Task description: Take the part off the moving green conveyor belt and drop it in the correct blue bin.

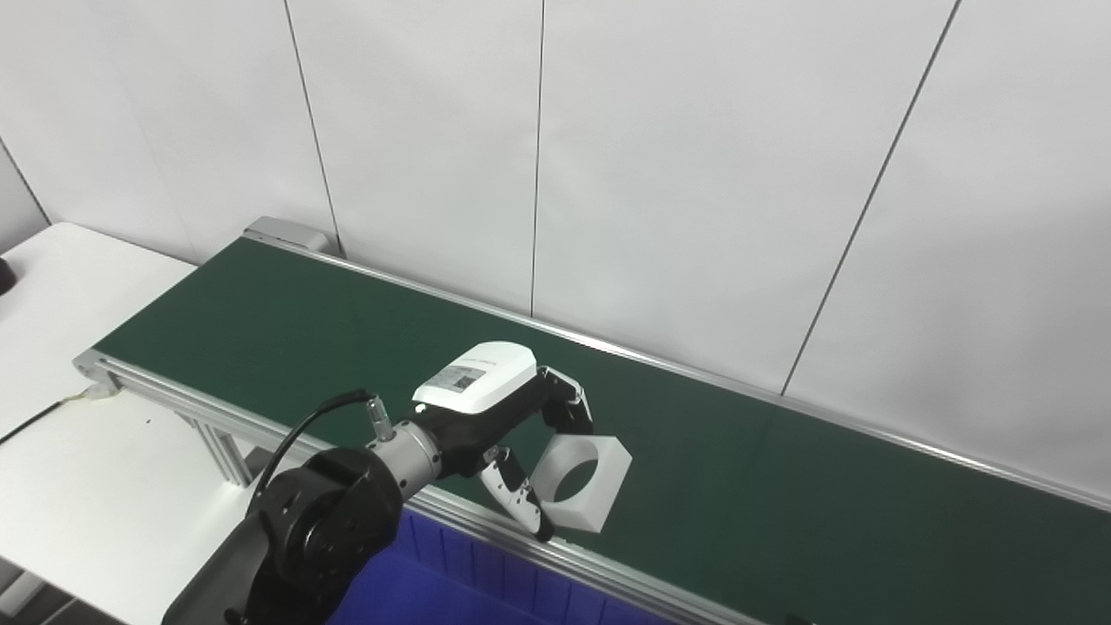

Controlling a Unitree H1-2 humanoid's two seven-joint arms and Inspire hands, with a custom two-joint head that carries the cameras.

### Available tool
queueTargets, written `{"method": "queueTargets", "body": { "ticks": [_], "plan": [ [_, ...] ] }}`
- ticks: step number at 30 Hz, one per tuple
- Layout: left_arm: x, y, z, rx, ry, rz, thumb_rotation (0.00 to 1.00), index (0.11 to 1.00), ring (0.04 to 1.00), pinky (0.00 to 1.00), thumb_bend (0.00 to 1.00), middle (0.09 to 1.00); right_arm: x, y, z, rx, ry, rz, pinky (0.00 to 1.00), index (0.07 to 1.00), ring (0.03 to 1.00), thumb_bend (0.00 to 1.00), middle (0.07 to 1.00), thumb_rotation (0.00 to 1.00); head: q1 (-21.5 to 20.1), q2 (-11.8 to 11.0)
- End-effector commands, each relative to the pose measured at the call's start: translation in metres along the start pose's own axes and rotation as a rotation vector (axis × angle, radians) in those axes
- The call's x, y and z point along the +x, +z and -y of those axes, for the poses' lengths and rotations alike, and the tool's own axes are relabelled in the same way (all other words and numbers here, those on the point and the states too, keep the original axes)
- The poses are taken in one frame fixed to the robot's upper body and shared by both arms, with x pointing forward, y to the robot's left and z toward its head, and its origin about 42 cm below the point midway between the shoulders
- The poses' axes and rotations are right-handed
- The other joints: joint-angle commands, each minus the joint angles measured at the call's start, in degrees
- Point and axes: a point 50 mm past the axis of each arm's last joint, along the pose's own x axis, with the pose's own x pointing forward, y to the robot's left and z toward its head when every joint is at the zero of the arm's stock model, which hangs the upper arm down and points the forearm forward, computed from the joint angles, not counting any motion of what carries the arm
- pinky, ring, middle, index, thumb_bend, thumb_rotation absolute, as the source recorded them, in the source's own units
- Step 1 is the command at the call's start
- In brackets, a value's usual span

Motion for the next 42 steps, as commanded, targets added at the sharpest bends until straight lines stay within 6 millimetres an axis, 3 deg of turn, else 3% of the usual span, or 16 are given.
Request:
{"method": "queueTargets", "body": {
  "ticks": [1, 7, 9, 22, 30, 41, 42],
  "plan": [
    [-0.013, 0.005, -0.001, -0.01, 0.026, 0.028, 0.0, 0.479, 0.588, 0.54, 0.52, 0.508, 0.003, 0.012, 0.005, 0.005, -0.024, 0.086, 0.6, 0.81, 0.678, 0.56, 0.747, 0.5, -0.13, 0.3],
    [-0.027, 0.003, 0.013, -0.046, -0.011, 0.019, 0.0, 0.485, 0.628, 0.58, 0.52, 0.496, 0.002, 0.015, 0.008, 0.007, -0.029, 0.094, 0.6, 0.809, 0.678, 0.55, 0.744, 0.49, -0.64, 1.84],
    [-0.031, 0.0, 0.019, -0.055, -0.019, 0.027, 0.0, 0.466, 0.615, 0.57, 0.51, 0.537, 0.002, 0.017, 0.008, 0.002, -0.03, 0.101, 0.6, 0.809, 0.675, 0.56, 0.742, 0.5, -1.24, 2.91],
    [-0.051, -0.017, 0.063, -0.111, -0.099, -0.038, 0.0, 0.459, 0.601, 0.57, 0.51, 0.541, 0.001, 0.029, 0.011, -0.003, -0.036, 0.12, 0.59, 0.804, 0.672, 0.55, 0.741, 0.5, -2.01, 7.53],
    [-0.049, -0.023, 0.084, -0.062, -0.115, -0.058, 0.0, 0.459, 0.595, 0.57, 0.51, 0.546, 0.003, 0.035, 0.017, 0.001, -0.036, 0.124, 0.58, 0.802, 0.671, 0.56, 0.736, 0.51, -0.51, 9.98],
    [-0.041, -0.033, 0.115, -0.054, -0.184, -0.071, 0.0, 0.489, 0.745, 0.72, 0.52, 0.499, 0.003, 0.039, 0.023, -0.007, -0.07, 0.142, 0.57, 0.802, 0.664, 0.54, 0.728, 0.52, 0.15, 10.97],
    [-0.04, -0.036, 0.117, -0.053, -0.188, -0.075, 0.03, 0.49, 0.76, 0.75, 0.51, 0.659, 0.003, 0.039, 0.024, -0.007, -0.076, 0.145, 0.57, 0.8, 0.661, 0.53, 0.723, 0.5, 0.13, 11.04]
  ]
}}
